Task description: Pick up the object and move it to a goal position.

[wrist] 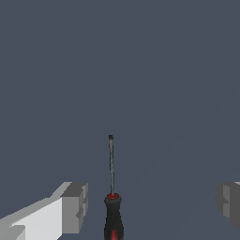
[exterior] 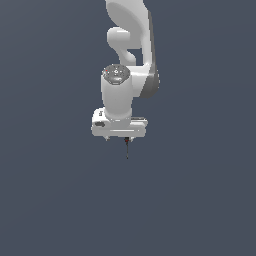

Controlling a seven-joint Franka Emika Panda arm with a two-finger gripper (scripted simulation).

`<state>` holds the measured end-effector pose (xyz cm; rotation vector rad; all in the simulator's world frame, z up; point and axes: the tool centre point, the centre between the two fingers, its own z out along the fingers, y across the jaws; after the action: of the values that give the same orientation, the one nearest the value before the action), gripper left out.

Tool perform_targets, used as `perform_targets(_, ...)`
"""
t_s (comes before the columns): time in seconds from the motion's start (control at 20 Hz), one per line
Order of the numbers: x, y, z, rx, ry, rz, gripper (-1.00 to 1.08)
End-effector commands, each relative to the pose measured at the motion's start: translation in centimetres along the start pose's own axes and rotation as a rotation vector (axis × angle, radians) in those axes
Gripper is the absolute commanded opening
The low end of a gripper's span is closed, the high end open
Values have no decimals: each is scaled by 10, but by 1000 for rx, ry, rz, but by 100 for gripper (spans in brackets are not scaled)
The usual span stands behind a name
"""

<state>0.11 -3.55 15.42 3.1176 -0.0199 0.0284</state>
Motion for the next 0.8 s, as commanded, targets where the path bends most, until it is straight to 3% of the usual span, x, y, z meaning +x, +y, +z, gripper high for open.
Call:
perform_targets(0.0, -7, -3, 9, 3, -2, -6, 100)
perform_targets(0.75, -76, -30, 79, 22, -16, -55, 100)
